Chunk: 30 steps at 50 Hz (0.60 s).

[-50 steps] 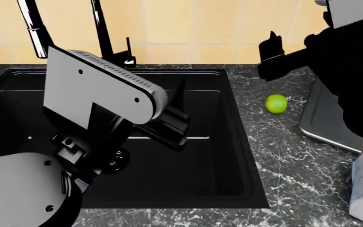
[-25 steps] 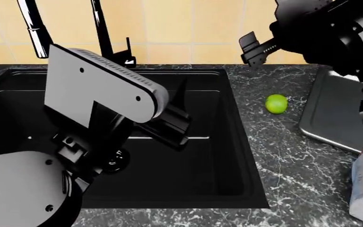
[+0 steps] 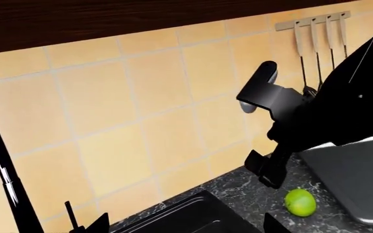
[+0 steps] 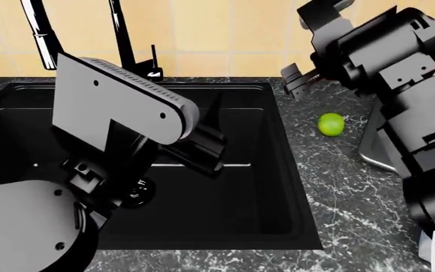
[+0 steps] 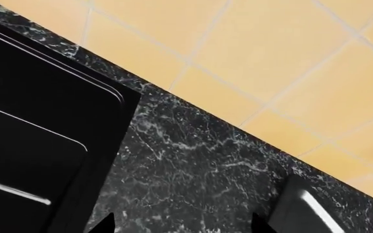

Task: Pick up the fruits and vegetables and place them in the sink. Turn on the sink faucet to wash them. Then turn the sink off and put them in the tray.

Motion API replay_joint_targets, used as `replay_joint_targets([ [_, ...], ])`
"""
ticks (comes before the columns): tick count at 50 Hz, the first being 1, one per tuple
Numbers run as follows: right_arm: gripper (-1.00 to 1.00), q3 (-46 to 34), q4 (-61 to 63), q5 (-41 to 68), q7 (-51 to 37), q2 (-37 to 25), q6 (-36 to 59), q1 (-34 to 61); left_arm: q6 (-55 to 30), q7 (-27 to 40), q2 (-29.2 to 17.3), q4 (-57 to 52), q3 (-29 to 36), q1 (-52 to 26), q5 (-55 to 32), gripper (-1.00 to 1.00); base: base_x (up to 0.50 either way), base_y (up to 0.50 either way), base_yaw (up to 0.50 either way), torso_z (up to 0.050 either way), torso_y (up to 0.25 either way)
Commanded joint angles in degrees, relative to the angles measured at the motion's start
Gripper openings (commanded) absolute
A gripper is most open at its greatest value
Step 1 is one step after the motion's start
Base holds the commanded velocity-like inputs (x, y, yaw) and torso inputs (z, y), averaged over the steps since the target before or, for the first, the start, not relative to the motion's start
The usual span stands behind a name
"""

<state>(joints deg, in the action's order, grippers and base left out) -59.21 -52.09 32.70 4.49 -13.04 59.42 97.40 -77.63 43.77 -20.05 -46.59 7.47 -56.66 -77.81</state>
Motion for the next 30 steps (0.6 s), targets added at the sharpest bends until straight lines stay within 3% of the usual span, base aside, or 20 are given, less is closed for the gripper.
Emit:
replay_joint_targets([
  [1,1.0,-1.3,-13.74,-2.67,1.97,4.7,-7.61,-0.5,1.64,-0.97,-0.27,-0.02,1.25,0.56,2.19,1.0,0.0,0.0,0.0,0.0,0.0],
  [7,1.0,-1.7,-21.77,-4.13,3.11,7.0,-10.95,0.24,0.98,-0.02,-0.16,0.39,2.09,-0.92,0.75,1.0,0.0,0.0,0.0,0.0,0.0],
  [21,1.0,0.95,-22.7,-6.77,4.26,8.03,-11.75,-2.17,1.79,0.16,-1.1,0.63,3.26,-1.3,1.06,1.0,0.0,0.0,0.0,0.0,0.0],
  [30,1.0,1.62,-22.7,-10.25,4.96,7.65,-9.31,-2.35,2.24,0.62,-1.52,0.67,3.52,-1.43,0.61,1.0,0.0,0.0,0.0,0.0,-0.135],
])
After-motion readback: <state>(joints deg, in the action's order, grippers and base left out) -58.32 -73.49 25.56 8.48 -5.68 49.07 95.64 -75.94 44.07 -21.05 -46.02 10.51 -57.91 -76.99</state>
